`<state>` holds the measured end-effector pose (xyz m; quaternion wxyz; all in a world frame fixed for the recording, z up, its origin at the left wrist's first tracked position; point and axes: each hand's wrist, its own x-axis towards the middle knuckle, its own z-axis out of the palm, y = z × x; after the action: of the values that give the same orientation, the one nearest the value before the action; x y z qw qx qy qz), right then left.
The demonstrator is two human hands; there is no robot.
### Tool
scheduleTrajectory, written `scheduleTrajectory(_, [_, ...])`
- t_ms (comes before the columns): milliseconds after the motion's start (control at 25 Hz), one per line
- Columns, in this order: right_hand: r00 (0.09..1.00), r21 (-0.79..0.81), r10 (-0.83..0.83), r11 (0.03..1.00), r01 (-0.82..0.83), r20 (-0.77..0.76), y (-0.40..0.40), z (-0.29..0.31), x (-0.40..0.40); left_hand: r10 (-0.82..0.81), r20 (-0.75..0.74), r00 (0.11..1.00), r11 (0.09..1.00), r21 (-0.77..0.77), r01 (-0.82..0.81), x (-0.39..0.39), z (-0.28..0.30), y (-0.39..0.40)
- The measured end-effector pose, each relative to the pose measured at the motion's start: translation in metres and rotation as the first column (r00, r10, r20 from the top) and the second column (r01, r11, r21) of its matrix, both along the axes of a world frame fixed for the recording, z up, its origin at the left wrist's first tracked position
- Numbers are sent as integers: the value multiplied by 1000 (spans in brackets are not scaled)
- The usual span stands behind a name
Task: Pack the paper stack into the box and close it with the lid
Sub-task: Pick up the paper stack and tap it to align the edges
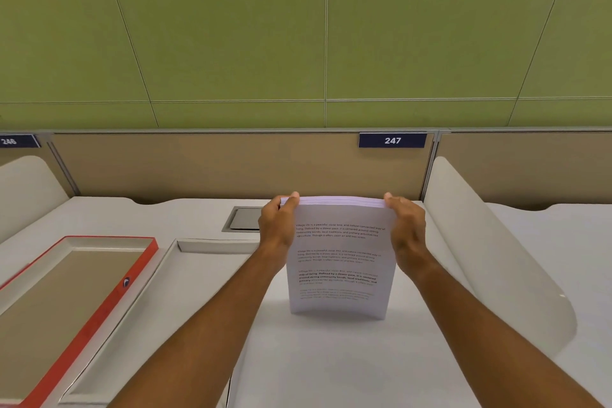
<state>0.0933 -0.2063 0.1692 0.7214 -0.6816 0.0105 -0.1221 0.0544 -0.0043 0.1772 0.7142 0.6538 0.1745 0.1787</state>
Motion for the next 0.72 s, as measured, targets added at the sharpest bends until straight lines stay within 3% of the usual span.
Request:
scheduleTrajectory(160, [999, -76, -8, 997, 6, -32, 1, 2, 2, 36, 12, 999, 997, 63, -37, 7, 2, 3])
scheduleTrajectory(360, [956, -110, 283, 955, -275, 71, -33, -17, -1, -134, 83, 987, 982, 141, 121, -4, -14, 25])
scheduleTrajectory(440, [942, -157, 334, 933, -325, 40, -49, -33, 0, -213, 89, 973, 954, 234, 187, -10, -28, 36])
scheduleTrajectory(600, [961, -404, 273, 875, -265, -40, -56, -56, -1, -200, -9, 980, 869, 459, 182, -15, -44, 41])
scheduleTrajectory(720, [970, -433, 241, 873, -222, -11, -53, -56, 1, -182, -14, 983, 854, 493, 165, -10, -41, 42])
